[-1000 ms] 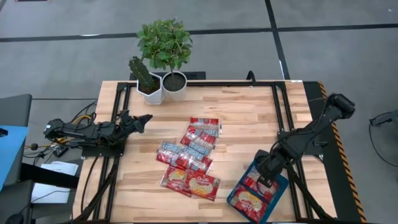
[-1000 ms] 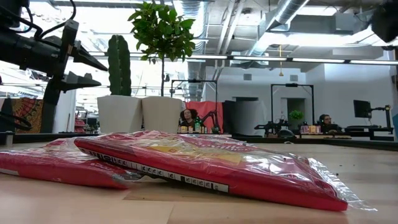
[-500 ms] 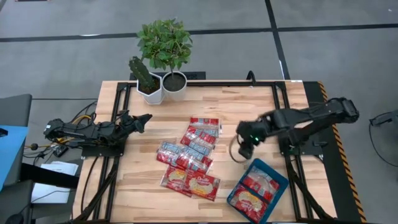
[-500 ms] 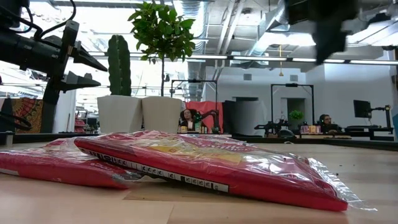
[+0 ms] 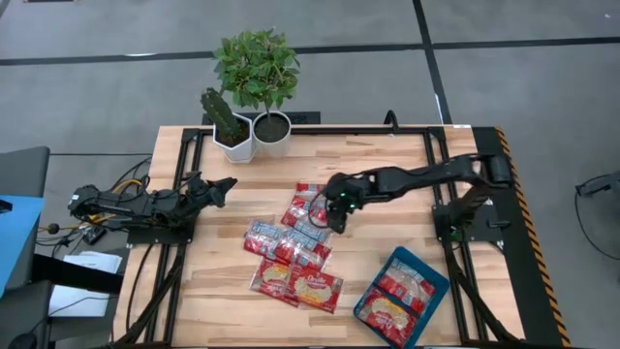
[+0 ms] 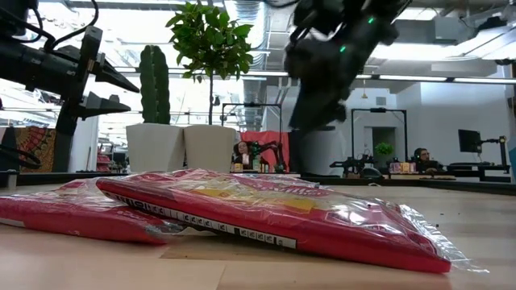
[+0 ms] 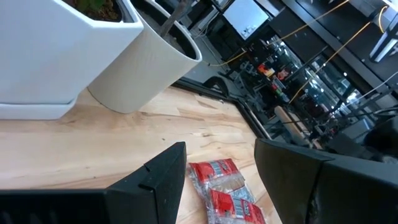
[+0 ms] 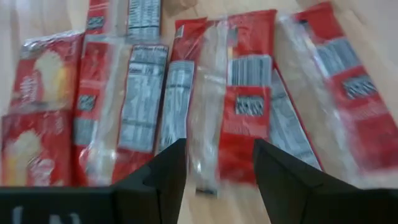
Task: Sort popcorn bags into baskets
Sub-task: Put the red popcorn bag into the blue bin
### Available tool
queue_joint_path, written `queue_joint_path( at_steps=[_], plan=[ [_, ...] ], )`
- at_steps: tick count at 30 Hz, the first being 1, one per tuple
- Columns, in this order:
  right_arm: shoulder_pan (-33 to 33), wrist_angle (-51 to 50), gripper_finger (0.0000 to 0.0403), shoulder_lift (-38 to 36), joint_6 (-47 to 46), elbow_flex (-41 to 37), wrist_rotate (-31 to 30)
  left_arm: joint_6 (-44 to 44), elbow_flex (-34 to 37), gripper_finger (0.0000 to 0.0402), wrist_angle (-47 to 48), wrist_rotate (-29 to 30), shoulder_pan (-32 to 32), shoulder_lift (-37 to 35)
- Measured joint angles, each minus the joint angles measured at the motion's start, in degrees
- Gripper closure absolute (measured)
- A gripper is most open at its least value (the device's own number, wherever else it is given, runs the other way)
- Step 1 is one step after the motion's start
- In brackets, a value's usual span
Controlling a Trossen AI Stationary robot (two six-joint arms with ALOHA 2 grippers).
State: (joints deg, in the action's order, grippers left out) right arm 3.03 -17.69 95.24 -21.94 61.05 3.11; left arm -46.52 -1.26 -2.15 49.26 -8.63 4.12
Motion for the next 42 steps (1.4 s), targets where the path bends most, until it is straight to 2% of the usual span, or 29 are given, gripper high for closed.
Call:
queue_joint_path(
  at_steps=[6,13,17,20,22,27,28,35,42],
  plan=[
    [-1.0,0.7,0.0207,9.6,4.7,5.0,-0.8,0.7,0.0,0.0219,0.0,0.0,0.0,0.0],
    [-2.4,-3.5,0.0217,19.2,6.9,11.8,-7.4,1.1,0.0,0.0219,0.0,-0.6,0.0,0.0],
    [-3.3,-9.3,0.0225,23.6,7.1,15.9,-10.4,1.3,0.0,0.0219,-0.1,-1.0,0.0,0.0],
    [-4.2,-13.2,0.0247,25.7,7.8,18.3,-13.5,1.3,0.0,0.0219,-0.1,-1.1,0.0,0.0],
    [-4.6,-14.4,0.0276,26.6,8.3,19.3,-14.1,1.3,0.0,0.0219,-0.1,-1.1,0.0,0.0],
    [-4.7,-14.8,0.0379,26.8,7.5,19.5,-12.8,1.3,0.0,0.0219,-0.1,-1.1,0.0,0.0],
    [-4.5,-14.8,0.0389,26.4,7.2,19.4,-12.2,1.3,0.0,0.0219,-0.1,-1.1,0.0,0.0],
    [-2.4,-18.9,0.0398,20.4,6.6,18.3,-8.9,1.3,0.0,0.0219,-0.1,-1.0,0.0,0.0],
    [0.4,-22.7,0.04,12.2,4.3,18.5,-10.1,1.3,0.0,0.0219,-0.1,-0.9,0.0,0.0]
  ],
)
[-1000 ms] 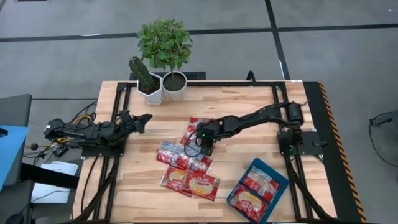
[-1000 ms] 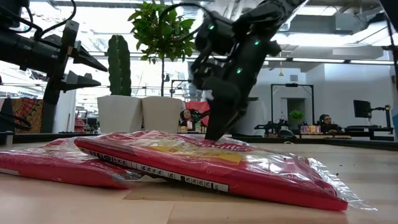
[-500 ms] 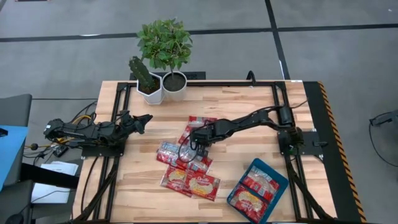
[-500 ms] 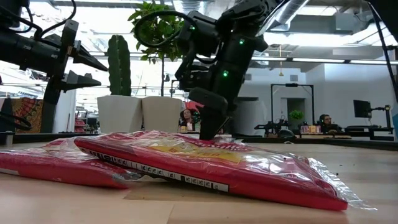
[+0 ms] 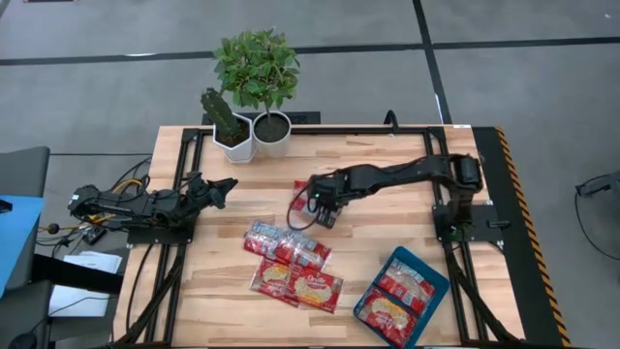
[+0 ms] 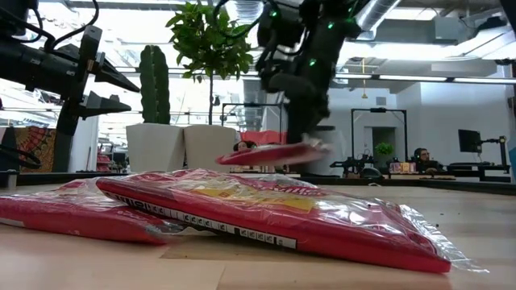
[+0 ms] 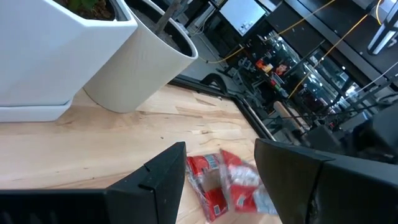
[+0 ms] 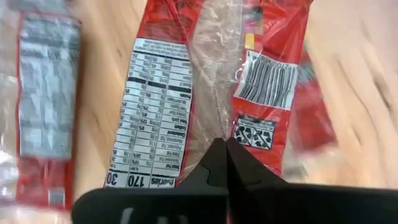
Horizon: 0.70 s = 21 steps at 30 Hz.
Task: Sort popcorn bags into baskets
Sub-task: Put the red popcorn bag into the blue bin
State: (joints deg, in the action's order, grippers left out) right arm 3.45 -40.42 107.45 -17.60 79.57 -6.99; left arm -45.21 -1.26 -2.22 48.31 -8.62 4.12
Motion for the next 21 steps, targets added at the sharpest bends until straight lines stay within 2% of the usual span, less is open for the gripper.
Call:
queue_joint_path(
  at_steps=[6,11,16,21],
  plan=[
    [-1.0,-5.1,0.04,-6.5,-3.7,0.1,-0.3,0.0,0.0,0.0219,0.0,0.0,0.0,0.0],
    [-4.6,-11.6,0.0401,-11.0,-8.7,0.1,-0.9,0.0,0.0,0.0219,0.0,0.1,0.0,0.0],
    [-11.4,-20.2,0.0401,-15.3,-16.7,0.1,-1.9,0.0,0.0,0.0219,0.0,0.1,0.0,0.0],
    [-21.4,-28.5,0.0402,-18.3,-29.1,0.2,-2.3,0.2,0.0,0.0219,0.0,0.1,0.0,0.0]
  ],
)
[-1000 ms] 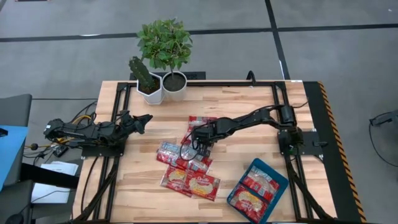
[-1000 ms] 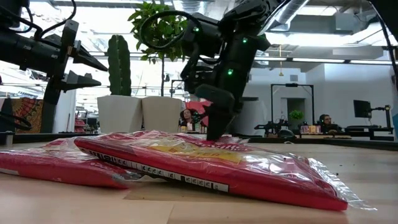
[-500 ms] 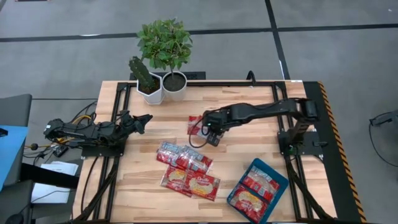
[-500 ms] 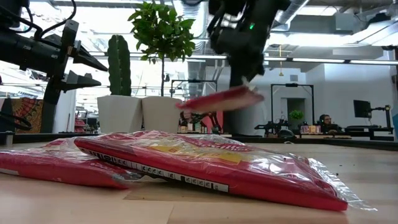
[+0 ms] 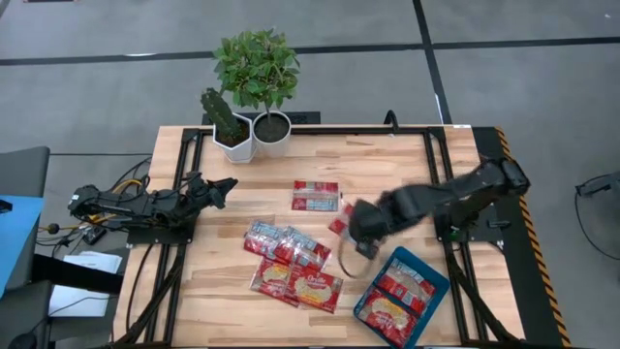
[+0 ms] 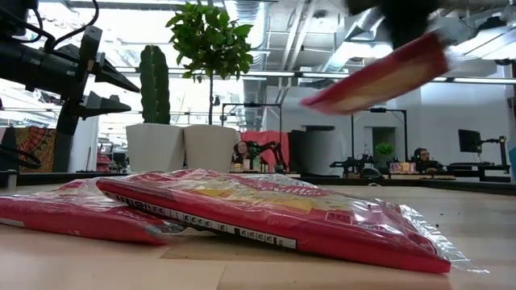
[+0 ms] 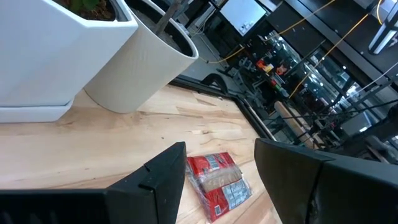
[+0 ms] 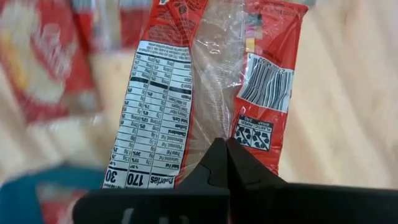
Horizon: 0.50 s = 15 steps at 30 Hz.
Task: Sort popcorn bags into baskets
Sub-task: Put the red popcorn bag into the blue bin
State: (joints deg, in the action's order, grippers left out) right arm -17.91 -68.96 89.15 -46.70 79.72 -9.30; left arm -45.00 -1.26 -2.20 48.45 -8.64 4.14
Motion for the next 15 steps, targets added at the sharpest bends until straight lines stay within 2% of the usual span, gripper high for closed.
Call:
queue_joint_path(
  at_steps=[10,15],
  plan=[
    [-20.3,-7.9,0.0402,-1.8,-26.9,0.1,0.2,1.3,0.0,0.0219,0.0,0.0,0.0,0.0],
    [-28.6,-8.4,0.0402,-1.8,-35.4,-0.7,0.3,1.3,0.0,0.0219,0.0,0.3,0.0,0.0]
  ],
)
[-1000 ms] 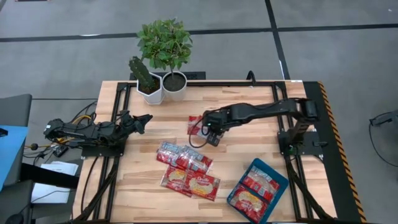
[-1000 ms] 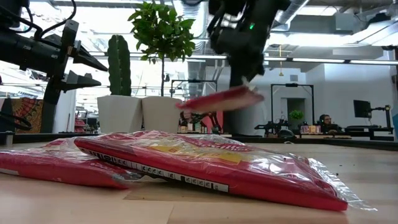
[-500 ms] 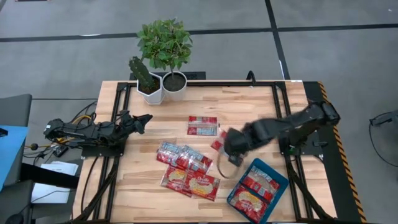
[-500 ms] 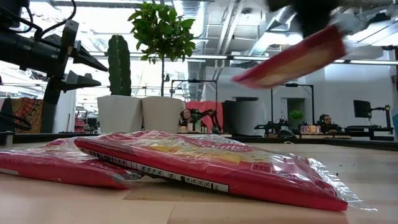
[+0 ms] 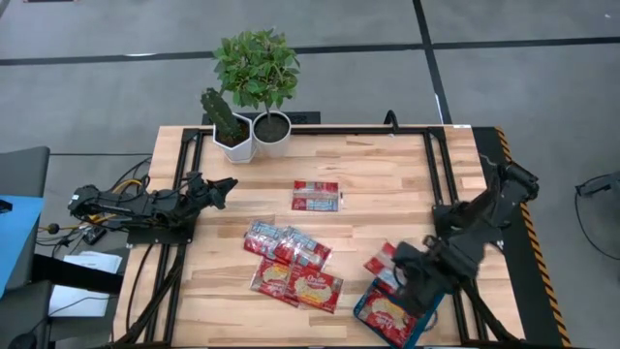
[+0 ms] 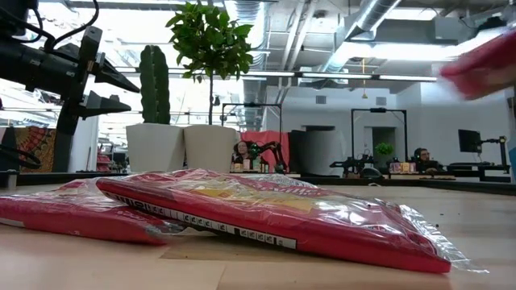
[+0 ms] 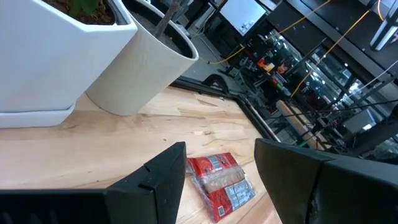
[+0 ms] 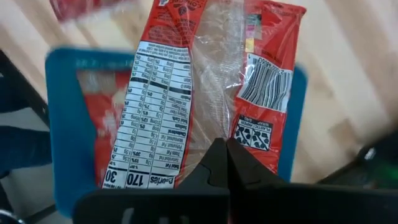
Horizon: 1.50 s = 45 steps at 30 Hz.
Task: Sort popcorn bags into baskets
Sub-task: Put the red popcorn bag into the blue bin
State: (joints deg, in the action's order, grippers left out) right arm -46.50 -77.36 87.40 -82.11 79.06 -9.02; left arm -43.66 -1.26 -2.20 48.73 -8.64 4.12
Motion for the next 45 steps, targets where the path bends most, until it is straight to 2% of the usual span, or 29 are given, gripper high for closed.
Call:
queue_joint_path(
  at_steps=[7,11,19,32,37,45],
  plan=[
    [-6.7,0.8,0.0402,0.1,-9.6,-4.2,1.7,0.0,0.0,0.0219,0.0,0.1,0.0,0.0],
    [-8.4,4.6,0.0401,0.1,-10.8,-7.1,1.8,-0.1,0.0,0.0219,0.0,0.1,0.0,0.0],
    [-8.4,11.9,0.0401,0.1,-8.0,-13.9,1.9,-0.2,0.0,0.0219,0.0,0.1,0.0,0.0],
    [-6.9,17.1,0.0374,0.1,-2.1,-18.6,2.8,-0.4,0.0,0.0219,0.1,1.1,0.0,0.0],
    [-6.0,15.7,0.0345,0.1,-1.5,-18.6,4.4,-0.3,0.0,0.0219,0.2,1.7,0.0,0.0],
    [-4.1,18.1,0.0268,0.1,2.6,-18.6,5.8,-0.3,0.0,0.0219,0.2,1.7,0.0,0.0]
  ],
)
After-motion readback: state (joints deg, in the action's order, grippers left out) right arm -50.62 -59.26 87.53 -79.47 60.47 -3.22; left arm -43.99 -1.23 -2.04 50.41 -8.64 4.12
